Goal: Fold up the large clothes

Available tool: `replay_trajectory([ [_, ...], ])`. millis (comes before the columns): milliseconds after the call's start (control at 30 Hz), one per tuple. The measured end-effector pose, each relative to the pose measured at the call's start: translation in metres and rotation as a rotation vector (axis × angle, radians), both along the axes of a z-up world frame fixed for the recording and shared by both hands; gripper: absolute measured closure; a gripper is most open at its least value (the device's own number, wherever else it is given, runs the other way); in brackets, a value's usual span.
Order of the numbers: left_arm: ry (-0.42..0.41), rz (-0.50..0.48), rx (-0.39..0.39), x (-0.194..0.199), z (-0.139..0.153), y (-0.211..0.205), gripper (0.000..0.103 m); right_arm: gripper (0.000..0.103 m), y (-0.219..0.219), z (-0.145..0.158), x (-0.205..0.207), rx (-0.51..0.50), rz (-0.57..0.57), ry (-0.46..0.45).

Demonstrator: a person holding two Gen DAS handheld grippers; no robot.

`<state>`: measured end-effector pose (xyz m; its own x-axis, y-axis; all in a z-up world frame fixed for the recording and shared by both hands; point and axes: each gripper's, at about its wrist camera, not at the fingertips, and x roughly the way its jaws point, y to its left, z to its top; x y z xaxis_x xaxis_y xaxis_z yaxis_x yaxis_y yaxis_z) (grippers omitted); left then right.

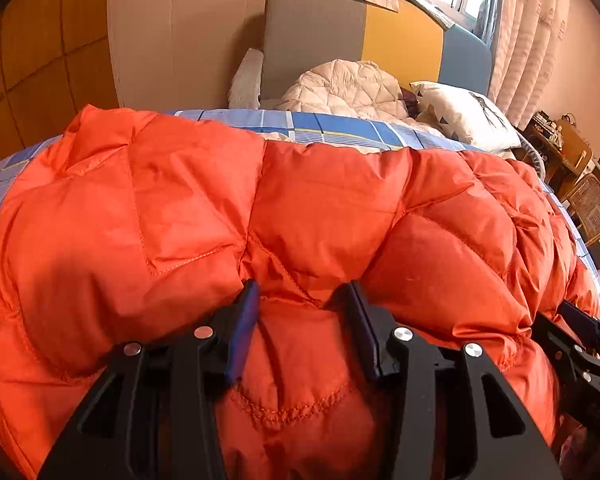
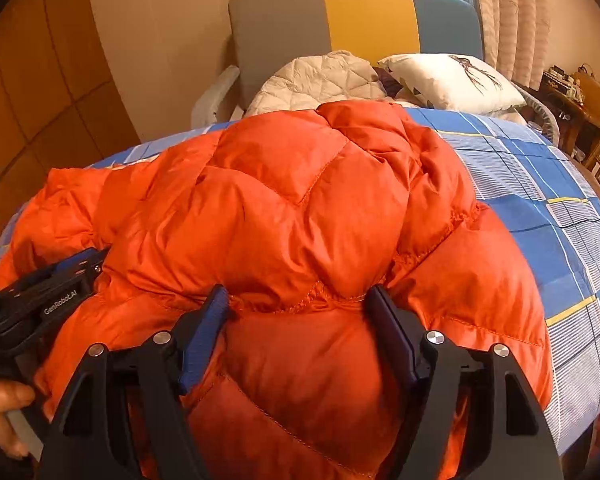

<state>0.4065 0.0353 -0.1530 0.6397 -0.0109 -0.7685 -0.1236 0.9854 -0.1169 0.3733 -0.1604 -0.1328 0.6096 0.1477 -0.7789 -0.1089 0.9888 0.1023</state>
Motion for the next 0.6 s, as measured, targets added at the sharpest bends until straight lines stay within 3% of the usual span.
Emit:
replay_trajectory([
  [133,-0.034,-0.021,0.019,-0.017,0.015,-0.005,0.058,0.029,-0.008,0.011,-0.011,0.064,0.0,-0.002],
  [367,-0.111,-0.049,0.004,-0.056,0.044,-0.005,0.048,0.026,-0.054,0.029,-0.042,0.283,-0.07,-0.01],
  [600,-0.145,-0.066,-0.025,-0.081,0.059,-0.002,0.044,0.025,-0.104,0.014,-0.083,0.506,-0.209,0.039],
])
